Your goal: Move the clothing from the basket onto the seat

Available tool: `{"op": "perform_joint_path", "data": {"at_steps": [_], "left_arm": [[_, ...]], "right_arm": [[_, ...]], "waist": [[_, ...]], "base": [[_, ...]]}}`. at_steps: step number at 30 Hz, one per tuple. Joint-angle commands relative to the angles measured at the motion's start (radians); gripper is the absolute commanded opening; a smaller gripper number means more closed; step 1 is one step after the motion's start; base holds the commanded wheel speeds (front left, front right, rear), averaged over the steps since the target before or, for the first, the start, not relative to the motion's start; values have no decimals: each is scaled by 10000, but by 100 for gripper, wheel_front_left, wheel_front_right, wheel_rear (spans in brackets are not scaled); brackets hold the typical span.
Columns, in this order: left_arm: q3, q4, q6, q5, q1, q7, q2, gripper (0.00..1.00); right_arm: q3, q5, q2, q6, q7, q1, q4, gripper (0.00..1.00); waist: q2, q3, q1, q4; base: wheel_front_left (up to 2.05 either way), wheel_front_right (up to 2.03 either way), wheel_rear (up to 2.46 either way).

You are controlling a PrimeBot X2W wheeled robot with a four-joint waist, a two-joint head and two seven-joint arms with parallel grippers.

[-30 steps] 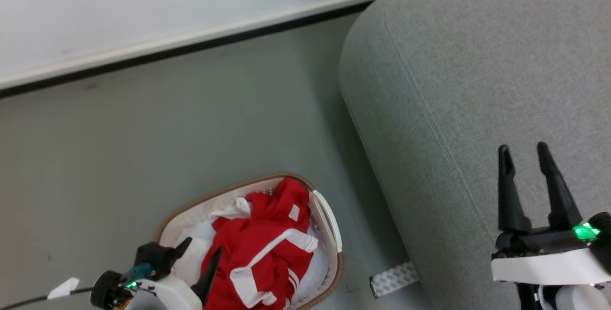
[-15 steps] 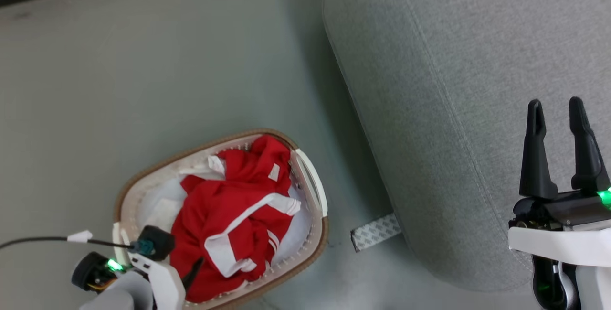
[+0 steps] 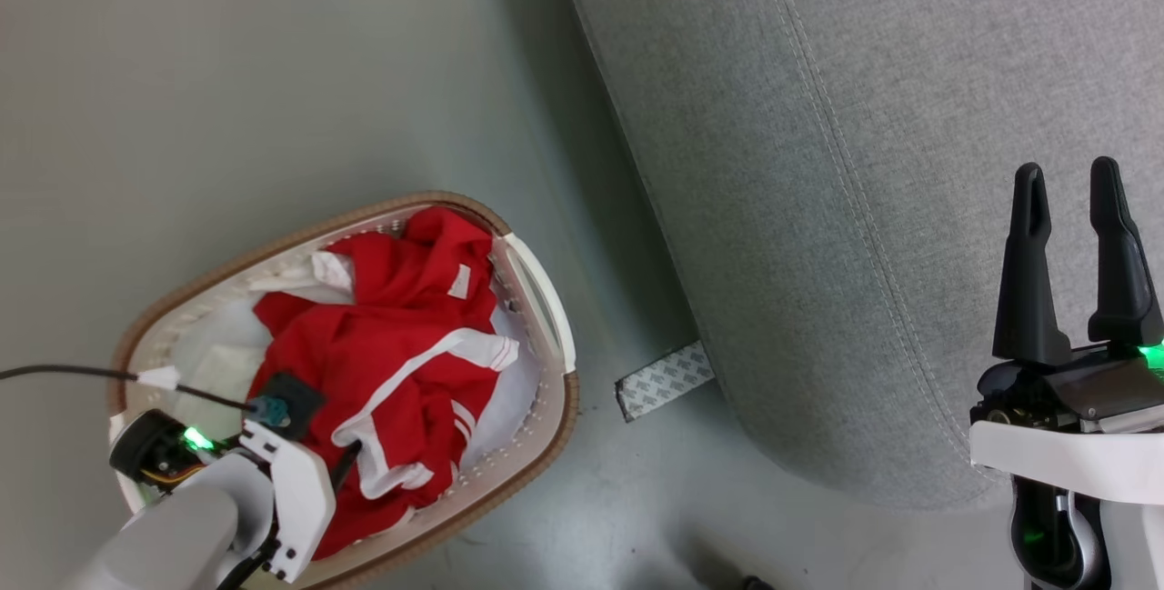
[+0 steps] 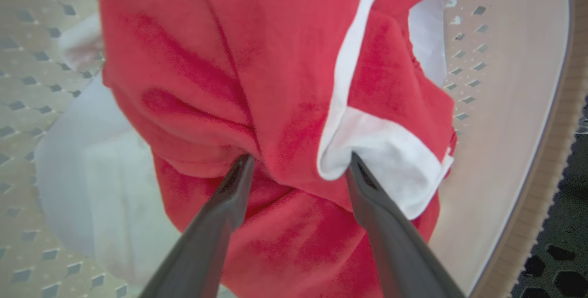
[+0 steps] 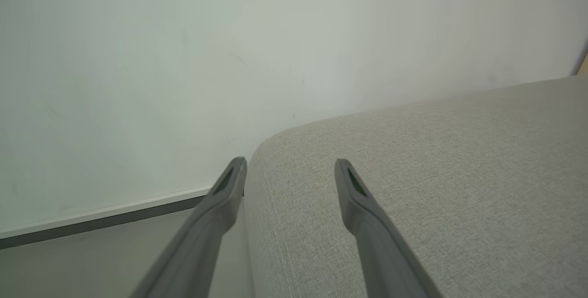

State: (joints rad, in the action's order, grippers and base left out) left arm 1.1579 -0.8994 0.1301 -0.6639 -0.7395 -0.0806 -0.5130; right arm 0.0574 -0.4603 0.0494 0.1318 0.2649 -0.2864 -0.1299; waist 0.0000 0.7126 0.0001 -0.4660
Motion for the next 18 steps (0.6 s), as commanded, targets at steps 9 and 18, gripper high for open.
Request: {"op": "perform_joint_path", "data": {"at_steps": [9, 18], "left_arm": [[984, -276, -1, -372, -734, 591, -190, 100], [1220, -559, -1, 548, -927, 1721, -304, 78]], "right_arm": [[304, -302, 19, -21, -7, -27, -141, 100], [399, -288, 21, -21, -7, -162, -99, 100]], "waist": [[0, 625, -1, -393], [0, 805, -1, -341]], "base": [[0, 0, 0], [0, 0, 0]]}}
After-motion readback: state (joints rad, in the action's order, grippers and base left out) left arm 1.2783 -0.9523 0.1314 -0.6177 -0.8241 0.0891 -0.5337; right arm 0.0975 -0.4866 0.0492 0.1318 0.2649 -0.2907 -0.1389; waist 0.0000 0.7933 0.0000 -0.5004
